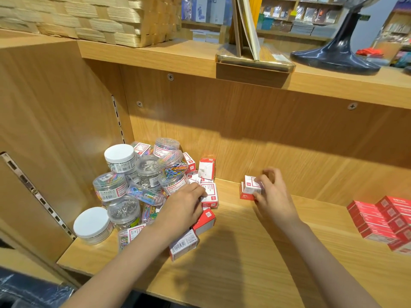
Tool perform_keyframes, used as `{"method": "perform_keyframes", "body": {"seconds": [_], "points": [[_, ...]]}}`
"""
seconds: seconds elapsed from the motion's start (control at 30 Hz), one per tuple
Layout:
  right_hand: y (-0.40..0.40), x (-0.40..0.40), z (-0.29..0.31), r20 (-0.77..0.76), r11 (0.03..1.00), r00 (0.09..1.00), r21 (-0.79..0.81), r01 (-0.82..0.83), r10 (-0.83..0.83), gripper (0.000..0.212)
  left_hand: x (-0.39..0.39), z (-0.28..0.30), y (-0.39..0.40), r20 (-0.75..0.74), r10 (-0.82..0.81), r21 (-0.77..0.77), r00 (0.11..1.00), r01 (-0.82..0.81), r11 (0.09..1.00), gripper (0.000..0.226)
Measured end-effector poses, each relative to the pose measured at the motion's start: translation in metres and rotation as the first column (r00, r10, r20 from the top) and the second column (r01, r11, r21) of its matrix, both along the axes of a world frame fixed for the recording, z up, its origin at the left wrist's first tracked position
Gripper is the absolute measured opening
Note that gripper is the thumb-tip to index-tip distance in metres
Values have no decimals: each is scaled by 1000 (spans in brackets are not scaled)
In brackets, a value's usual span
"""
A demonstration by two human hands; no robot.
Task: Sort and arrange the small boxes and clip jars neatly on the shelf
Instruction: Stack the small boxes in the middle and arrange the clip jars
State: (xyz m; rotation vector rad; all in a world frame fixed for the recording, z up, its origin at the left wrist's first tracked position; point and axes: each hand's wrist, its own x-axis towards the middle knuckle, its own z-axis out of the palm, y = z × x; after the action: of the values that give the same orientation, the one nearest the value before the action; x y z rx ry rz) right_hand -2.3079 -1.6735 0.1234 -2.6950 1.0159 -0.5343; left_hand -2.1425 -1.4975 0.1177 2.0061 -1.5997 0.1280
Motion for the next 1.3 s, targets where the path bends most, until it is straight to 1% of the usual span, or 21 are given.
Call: {"method": "perform_keyframes", "body": {"seconds": [0.07,0.17,0.23,0.27,0.33,0.4,0.43,0.5,0.67,0.77,0.83,0.87,0.9,0.97,1.03,1.07,1.1,1.17,1.2,1.27,1.3], "points": [[7,7,5,18,998,1000,-50,25,-24,30,0,-1,0,-8,3,-7,1000,-3,1000,19],[12,24,17,31,974,999,-225,18,-11,26,1,-2,0,-18,-1,-11,1000,0,1000,19],[11,36,25,2,965,1000,-263,24,-24,23,2,-3,0,-26,-4,-5,1000,4,1000,19],[10,42,29,-12,965,1000,-264,2,-6,24,2,-3,0,-30,-3,-3,1000,3,1000,19],[10,58,34,-28,974,991,-186,-133,129,31,2,-3,0,-32,2,2,999,-2,1000,18],[12,77,35,-33,948,948,-40,-317,316,44,2,-3,-1,-32,7,17,999,-6,1000,20],[13,85,33,-48,930,928,10,-369,369,51,3,-3,-1,-37,13,25,999,-12,1000,22],[14,98,26,-71,919,916,36,-393,395,54,3,-2,0,-44,19,32,999,-17,999,24],[14,101,12,43,931,930,-6,-364,364,27,1,-1,1,-42,3,20,999,-2,1000,21],[12,98,15,78,934,933,47,-355,351,30,1,-1,0,-51,6,33,999,-4,999,21],[7,85,22,177,946,943,110,-304,282,34,1,1,-1,-61,7,52,998,-4,999,20],[3,76,27,217,959,947,106,-264,237,40,1,2,-3,-56,16,66,998,-12,998,19],[-3,64,32,240,971,950,87,-223,197,45,0,3,-7,-37,39,76,999,-36,996,17],[-15,37,41,295,984,945,67,-167,141,42,-3,10,-16,52,92,86,994,-97,992,17],[-26,7,47,328,989,941,88,-123,88,39,-10,14,-29,171,113,102,979,-132,986,25],[-31,-7,46,323,990,945,101,-93,56,38,-14,15,-33,209,107,85,972,-127,988,28],[-36,-21,43,314,990,949,120,-67,26,38,-17,14,-38,199,89,32,976,-97,995,31],[-42,-42,28,302,979,953,202,-33,-30,42,-25,11,-49,92,35,-15,995,-34,999,33],[-43,-50,19,290,968,956,249,-24,-51,45,-30,13,-56,42,13,-22,999,-12,1000,33],[-40,-59,1,268,956,962,293,-30,-52,45,-40,15,-73,-49,5,-5,999,-5,1000,30],[-38,-62,-7,265,954,963,299,-32,-51,44,-45,18,-81,-165,16,26,986,-12,1000,30]]}}
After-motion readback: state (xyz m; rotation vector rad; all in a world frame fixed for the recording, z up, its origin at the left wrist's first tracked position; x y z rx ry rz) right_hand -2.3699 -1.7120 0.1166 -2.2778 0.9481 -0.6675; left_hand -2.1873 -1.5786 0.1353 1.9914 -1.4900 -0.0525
